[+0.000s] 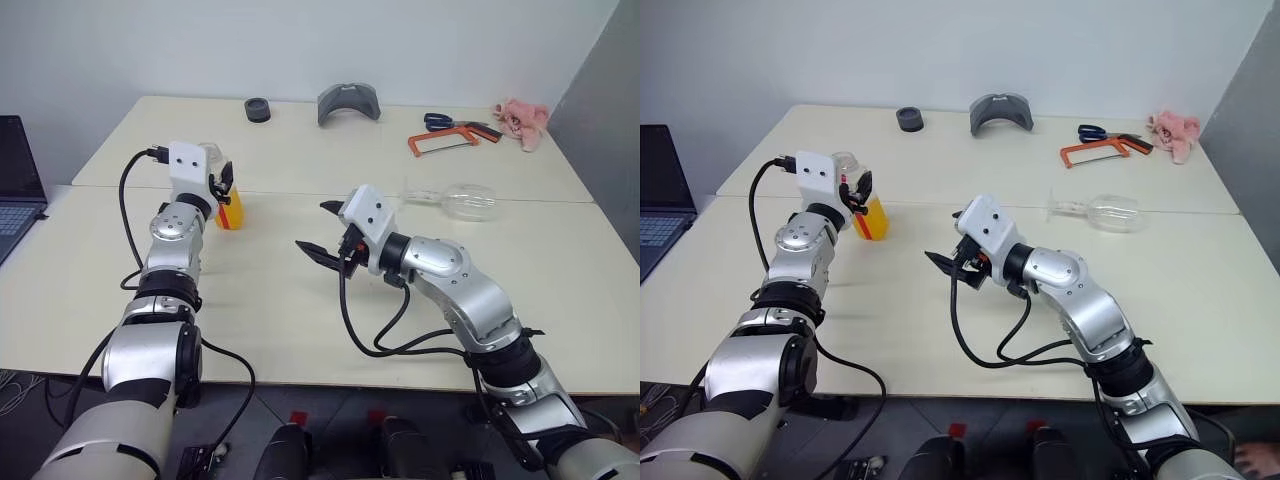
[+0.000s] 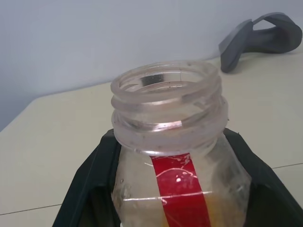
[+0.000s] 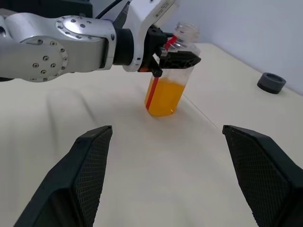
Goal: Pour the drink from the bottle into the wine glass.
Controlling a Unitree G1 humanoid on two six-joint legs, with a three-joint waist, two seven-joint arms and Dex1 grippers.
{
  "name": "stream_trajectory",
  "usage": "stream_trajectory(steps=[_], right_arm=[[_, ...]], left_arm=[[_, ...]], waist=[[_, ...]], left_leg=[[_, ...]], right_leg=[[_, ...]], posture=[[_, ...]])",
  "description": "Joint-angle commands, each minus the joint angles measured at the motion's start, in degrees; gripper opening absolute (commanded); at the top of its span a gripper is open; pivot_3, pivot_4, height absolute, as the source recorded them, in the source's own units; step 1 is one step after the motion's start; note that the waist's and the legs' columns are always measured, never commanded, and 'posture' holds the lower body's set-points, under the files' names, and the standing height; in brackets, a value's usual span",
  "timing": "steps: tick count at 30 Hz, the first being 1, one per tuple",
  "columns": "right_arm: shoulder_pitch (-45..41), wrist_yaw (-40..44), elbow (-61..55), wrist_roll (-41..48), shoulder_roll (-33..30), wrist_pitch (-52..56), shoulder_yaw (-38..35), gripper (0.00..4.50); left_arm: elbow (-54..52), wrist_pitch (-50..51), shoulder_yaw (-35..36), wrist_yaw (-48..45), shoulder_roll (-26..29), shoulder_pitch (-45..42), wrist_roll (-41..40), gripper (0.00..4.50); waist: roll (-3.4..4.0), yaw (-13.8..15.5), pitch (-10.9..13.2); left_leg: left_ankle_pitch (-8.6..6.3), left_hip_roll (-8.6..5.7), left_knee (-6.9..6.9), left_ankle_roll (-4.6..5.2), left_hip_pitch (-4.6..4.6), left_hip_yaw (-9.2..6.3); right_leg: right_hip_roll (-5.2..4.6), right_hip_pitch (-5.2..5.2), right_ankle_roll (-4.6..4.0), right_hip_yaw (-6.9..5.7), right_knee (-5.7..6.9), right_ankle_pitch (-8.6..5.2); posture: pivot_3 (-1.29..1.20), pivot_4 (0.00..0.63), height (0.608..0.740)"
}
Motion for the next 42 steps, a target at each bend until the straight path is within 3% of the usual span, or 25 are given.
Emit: stream_trajectory(steps=[1,3,9,21,35,38,42], right_arm=[[-1.57,0.93,-0.93,-0.80,0.63,-1.99,-0.30,3.97],[-1.39,1.22,-0.96,-1.11,0.70,-2.05,-0.32,3.97],[-0.53,1.68,-1.64,-1.49,0.68,-1.69,-0.77,3.97],[4.89,1.41,-4.51,-1.46,-1.03,-0.32,-1.70,3.97],[18.37,0.70,-13.00,0.56,-5.84,5.41,-6.11,3.97],[21.83,0.38,-14.96,1.85,-6.48,7.38,-7.56,4.49],[25.86,-4.22,-16.00,3.09,-4.09,10.50,-11.70,4.49]], left_arm=[[0.58,-0.07,1.37,1.69,0.81,0.27,-0.43,2.17],[0.79,0.81,2.25,1.59,0.48,0.66,-1.50,2.88],[-0.44,1.64,2.31,-0.03,-0.18,2.04,-1.62,4.46],[-7.31,2.43,1.27,0.16,-0.79,9.98,-0.28,4.46],[-24.39,9.81,0.52,0.15,-2.59,24.19,-0.51,4.46],[-31.56,12.56,-0.29,-2.01,-3.34,29.64,-1.47,4.50],[-41.66,16.30,-1.39,-5.64,-4.48,36.95,-3.63,4.50]], waist=[[0.00,-0.01,0.00],[0.00,-0.08,0.00],[0.00,-0.40,0.00],[-0.01,-0.36,-0.01],[-0.02,-0.17,-0.02],[-0.02,-0.08,-0.03],[-0.02,0.07,-0.09]], left_leg=[[0.00,0.00,-0.01,0.00,0.00,0.00],[-0.02,0.00,0.00,0.03,0.03,0.00],[-0.06,0.00,0.00,0.11,0.00,-0.02],[-0.07,0.03,0.00,0.11,0.01,-0.01],[-0.08,0.07,-0.02,0.13,0.03,0.02],[-0.08,0.13,-0.03,0.13,0.04,0.00],[-0.08,0.19,-0.04,0.14,0.12,-0.01]], right_leg=[[0.00,-0.01,0.00,0.00,0.02,0.00],[0.00,-0.02,0.00,0.01,0.08,0.00],[-0.01,-0.14,0.00,0.01,0.23,0.00],[-0.04,-0.16,0.00,0.03,0.28,0.00],[-0.08,-0.15,0.00,0.09,0.28,0.00],[-0.09,-0.12,0.00,0.09,0.28,0.00],[-0.13,-0.01,0.00,0.10,0.26,0.00]], posture=[[0.00,0.150,0.740],[0.00,0.150,0.740],[0.00,0.150,0.740],[0.00,0.150,0.740],[0.00,0.150,0.740],[0.00,0.150,0.740],[0.00,0.150,0.740]])
